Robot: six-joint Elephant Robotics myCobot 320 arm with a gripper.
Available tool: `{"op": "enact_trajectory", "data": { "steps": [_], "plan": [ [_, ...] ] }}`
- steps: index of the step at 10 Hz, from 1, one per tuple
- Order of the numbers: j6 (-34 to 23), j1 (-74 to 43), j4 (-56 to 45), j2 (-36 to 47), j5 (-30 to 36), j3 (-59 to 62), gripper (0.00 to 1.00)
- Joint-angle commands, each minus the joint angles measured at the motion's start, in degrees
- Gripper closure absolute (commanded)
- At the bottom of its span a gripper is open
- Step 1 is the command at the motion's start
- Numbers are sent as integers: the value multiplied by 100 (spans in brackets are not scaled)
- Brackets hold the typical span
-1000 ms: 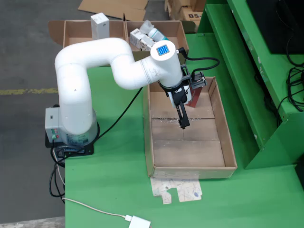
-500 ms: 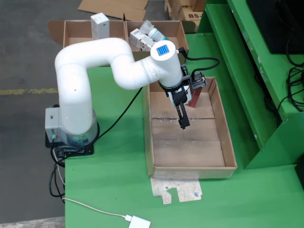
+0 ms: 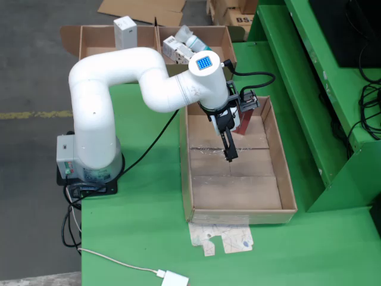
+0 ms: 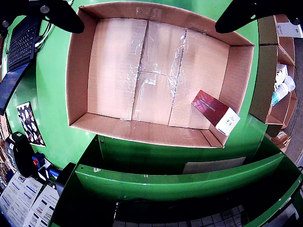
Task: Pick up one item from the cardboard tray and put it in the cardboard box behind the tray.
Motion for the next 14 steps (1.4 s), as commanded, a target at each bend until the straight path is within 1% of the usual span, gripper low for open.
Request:
{"op": "enact_trajectory", "data": {
  "steps": [1,13,14],
  "plan": [
    [17,-26,70,97,8,150,0],
    [-2,-80,198,76,37,111,0],
    [221,126,288,196,-62,-99,0]
  ]
}}
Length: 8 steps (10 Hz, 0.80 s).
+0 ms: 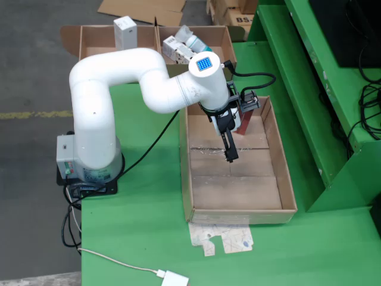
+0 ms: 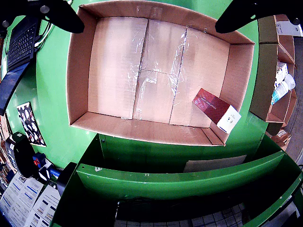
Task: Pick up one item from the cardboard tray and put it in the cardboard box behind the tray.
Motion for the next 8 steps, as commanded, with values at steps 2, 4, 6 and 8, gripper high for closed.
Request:
{"op": "enact_trajectory", "data": {
  "steps": [2,4,6,8],
  "plan": [
    [624,692,236,458,-328,-389,0],
    [819,950,165,511,-472,-411,0],
    [1123,1442,-71,516,-719,-289,0],
    [1519,2007,-527,438,-974,122,0]
  ]
}}
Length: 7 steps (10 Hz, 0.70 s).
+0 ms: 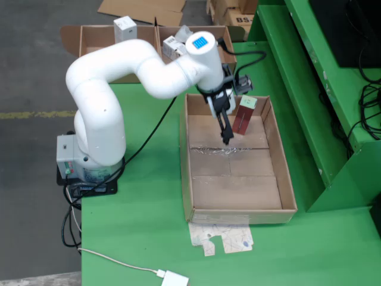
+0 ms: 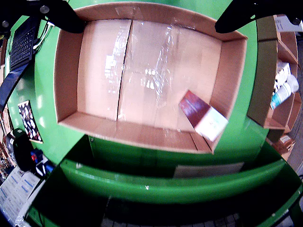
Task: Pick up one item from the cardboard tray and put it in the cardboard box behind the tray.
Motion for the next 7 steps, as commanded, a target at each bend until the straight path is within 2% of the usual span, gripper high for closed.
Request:
{"op": "enact_trajectory", "data": {
  "steps": [1,2,3,4,5,6,7],
  "plan": [
    [368,583,-351,96,-254,561,0],
    [1043,1164,-1193,-697,-579,2086,0],
    [1043,1164,-1193,-697,-579,2086,0],
    [1334,1399,-1866,-1430,-671,3401,0],
    [1334,1399,-1866,-1430,-671,3401,0],
    [1728,1706,-3135,-2701,-803,5842,0],
    [2033,2099,-3310,-4269,-1140,8252,0]
  ]
}}
